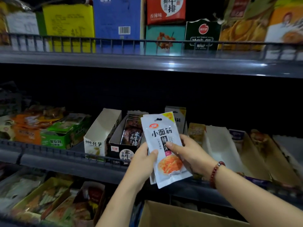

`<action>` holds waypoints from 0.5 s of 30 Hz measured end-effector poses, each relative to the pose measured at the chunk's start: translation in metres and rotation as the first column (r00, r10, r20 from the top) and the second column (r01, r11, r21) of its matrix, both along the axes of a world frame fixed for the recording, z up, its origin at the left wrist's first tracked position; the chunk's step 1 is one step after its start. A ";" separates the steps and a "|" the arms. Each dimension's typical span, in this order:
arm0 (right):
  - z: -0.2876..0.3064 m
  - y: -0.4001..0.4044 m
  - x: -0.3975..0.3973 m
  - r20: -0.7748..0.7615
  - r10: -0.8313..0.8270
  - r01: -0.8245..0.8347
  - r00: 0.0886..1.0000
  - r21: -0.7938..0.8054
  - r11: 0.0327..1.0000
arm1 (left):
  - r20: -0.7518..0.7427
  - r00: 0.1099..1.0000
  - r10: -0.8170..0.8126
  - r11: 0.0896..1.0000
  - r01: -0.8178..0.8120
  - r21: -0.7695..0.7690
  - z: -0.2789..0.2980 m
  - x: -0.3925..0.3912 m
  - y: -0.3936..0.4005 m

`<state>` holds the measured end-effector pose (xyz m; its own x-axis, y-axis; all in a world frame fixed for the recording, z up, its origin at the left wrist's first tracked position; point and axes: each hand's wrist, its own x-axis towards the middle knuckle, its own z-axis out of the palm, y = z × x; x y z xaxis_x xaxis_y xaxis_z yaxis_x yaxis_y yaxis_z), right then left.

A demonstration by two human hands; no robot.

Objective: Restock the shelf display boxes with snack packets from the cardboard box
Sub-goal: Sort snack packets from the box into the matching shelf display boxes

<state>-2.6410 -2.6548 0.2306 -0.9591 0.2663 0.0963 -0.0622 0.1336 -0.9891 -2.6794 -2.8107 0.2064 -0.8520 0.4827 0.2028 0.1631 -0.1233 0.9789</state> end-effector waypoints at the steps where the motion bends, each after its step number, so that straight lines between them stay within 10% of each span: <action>1: 0.002 0.002 -0.001 -0.002 0.001 -0.001 1.000 0.016 1.000 | -0.051 0.998 0.032 0.999 -0.034 -0.028 0.001 -0.003 0.005; 5: 0.014 0.021 -0.017 -0.048 -0.149 0.145 0.988 -0.075 0.987 | -0.369 0.916 0.156 0.970 -0.212 -0.118 -0.007 -0.017 0.025; 9: 0.028 0.041 -0.041 -0.092 -0.382 0.384 0.919 0.005 0.923 | -0.773 0.599 0.208 0.851 -0.500 -0.159 -0.038 -0.026 0.030; 15: 0.026 0.050 -0.070 -0.092 -0.430 0.440 0.898 0.209 0.874 | -0.837 0.546 -0.028 0.801 -0.489 -0.346 -0.070 -0.033 0.032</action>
